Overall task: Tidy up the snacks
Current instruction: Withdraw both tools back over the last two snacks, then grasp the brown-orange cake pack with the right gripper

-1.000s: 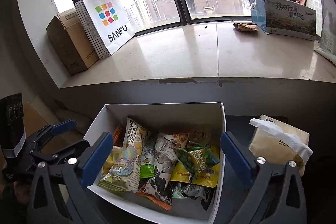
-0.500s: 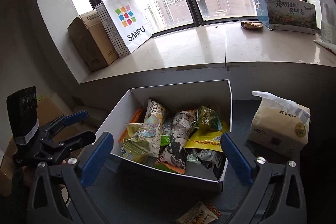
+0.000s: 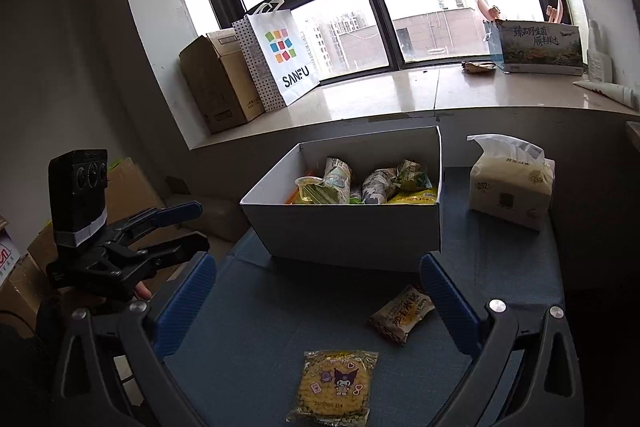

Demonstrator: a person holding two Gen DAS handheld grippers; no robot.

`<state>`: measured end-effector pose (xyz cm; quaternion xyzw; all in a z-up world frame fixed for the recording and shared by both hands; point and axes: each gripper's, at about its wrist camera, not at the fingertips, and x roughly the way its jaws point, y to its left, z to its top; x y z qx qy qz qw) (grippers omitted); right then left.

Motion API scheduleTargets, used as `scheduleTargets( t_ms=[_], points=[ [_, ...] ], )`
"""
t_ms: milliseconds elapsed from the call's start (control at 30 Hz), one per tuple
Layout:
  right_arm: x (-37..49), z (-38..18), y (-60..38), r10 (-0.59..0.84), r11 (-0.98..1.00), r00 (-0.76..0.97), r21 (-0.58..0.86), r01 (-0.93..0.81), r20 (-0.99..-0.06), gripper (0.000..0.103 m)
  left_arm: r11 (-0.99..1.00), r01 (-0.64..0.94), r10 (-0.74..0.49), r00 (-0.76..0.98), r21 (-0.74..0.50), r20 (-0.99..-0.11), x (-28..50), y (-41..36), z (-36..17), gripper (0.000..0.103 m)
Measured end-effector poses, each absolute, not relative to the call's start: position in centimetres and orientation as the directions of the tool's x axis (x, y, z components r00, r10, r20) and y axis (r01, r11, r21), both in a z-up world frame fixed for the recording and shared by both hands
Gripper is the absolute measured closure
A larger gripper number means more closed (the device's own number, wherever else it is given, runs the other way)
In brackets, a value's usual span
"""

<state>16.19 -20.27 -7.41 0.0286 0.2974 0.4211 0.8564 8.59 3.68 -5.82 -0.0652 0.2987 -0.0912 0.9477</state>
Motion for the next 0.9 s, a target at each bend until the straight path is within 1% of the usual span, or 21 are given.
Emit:
scheduleTargets(
  t_ms=[133,200,333,433,600,700,800,900],
  points=[
    [14.5,-10.3,-22.2,0.708,0.677,0.479,0.306,-0.669,-0.519,0.000,0.964,0.154,-0.252,0.780,-0.214,-0.573,7.1,2.5,-8.2,0.000],
    [14.2,-11.6,-23.0,0.683,0.703,0.493,0.301,-0.644,-0.539,0.000,0.961,0.174,-0.271,0.750,-0.215,-0.603,6.9,1.7,-9.4,0.000],
    [14.1,-13.8,-24.6,0.627,0.763,0.529,0.314,-0.565,-0.572,0.000,0.959,0.177,-0.279,0.723,-0.222,-0.632,6.7,0.7,-11.0,0.000],
    [14.3,-15.1,-25.8,0.609,0.784,0.544,0.334,-0.523,-0.578,0.000,0.957,0.169,-0.283,0.713,-0.235,-0.641,6.7,0.5,-11.6,0.000],
    [14.7,-16.0,-26.6,0.601,0.793,0.545,0.351,-0.497,-0.585,0.000,0.959,0.160,-0.276,0.711,-0.234,-0.647,6.4,0.5,-12.0,0.000],
    [14.7,-15.9,-26.5,0.581,0.806,0.561,0.323,-0.496,-0.590,0.000,0.961,0.146,-0.267,0.710,-0.235,-0.651,6.2,0.7,-12.4,0.000],
    [15.0,-16.3,-25.9,0.553,0.821,0.557,0.289,-0.492,-0.620,0.000,0.971,0.129,-0.233,0.701,-0.202,-0.674,6.2,0.5,-12.9,0.000],
    [16.0,-17.2,-25.2,0.563,0.811,0.516,0.311,-0.496,-0.645,0.000,0.970,0.148,-0.242,0.692,-0.193,-0.681,6.1,0.2,-13.2,0.000]
  ],
)
